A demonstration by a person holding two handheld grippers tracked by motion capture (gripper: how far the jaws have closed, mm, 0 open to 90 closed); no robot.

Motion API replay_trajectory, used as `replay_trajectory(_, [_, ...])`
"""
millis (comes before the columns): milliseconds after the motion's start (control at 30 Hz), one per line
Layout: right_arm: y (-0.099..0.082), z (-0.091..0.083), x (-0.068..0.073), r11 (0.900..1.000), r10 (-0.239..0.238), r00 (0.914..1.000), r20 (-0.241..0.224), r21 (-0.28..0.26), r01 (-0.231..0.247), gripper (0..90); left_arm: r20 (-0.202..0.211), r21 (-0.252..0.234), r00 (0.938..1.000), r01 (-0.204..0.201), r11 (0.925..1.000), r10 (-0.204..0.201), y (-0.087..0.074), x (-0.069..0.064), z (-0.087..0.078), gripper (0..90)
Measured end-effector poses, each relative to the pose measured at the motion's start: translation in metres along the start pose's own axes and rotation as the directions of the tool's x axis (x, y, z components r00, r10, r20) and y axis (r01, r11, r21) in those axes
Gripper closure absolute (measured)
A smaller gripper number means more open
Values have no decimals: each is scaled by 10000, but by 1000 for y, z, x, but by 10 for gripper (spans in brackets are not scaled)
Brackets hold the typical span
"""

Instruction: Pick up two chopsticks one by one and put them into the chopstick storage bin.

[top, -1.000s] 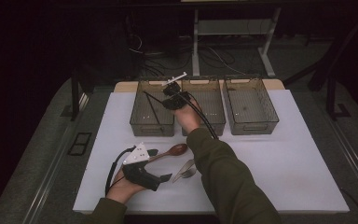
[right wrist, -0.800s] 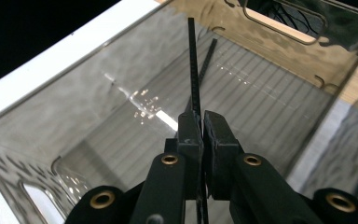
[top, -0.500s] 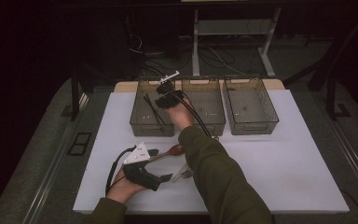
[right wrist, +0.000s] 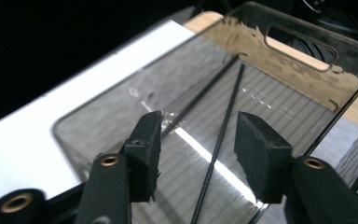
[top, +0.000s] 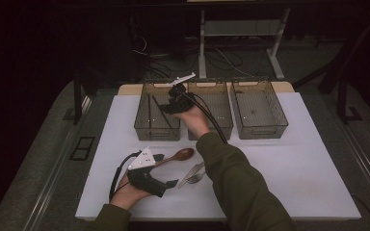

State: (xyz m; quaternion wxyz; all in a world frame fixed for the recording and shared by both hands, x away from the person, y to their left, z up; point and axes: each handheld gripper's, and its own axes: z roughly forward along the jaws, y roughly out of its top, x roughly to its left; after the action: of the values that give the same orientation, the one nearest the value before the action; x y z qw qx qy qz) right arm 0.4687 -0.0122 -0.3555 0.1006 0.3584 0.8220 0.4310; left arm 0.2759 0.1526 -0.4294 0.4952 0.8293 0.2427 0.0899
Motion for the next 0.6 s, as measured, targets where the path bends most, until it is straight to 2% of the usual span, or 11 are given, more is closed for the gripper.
replay_trajectory(333, [-19, -41, -7, 9988, -265, 9980, -582, -418, 241, 369, -42, 169, 9999, -123, 9998, 124, 0, 0, 1, 0])
replay_trajectory(533, [-39, -67, -13, 9977, -270, 9959, -867, -643, 215, 347, -24, 223, 9999, -164, 9996, 165, 0, -1, 2, 0])
replay_trajectory(600, [-46, -75, -16, 9973, -249, 9962, -833, -711, 190, 334, -36, 231, 9999, -123, 9997, 124, 0, -1, 2, 0])
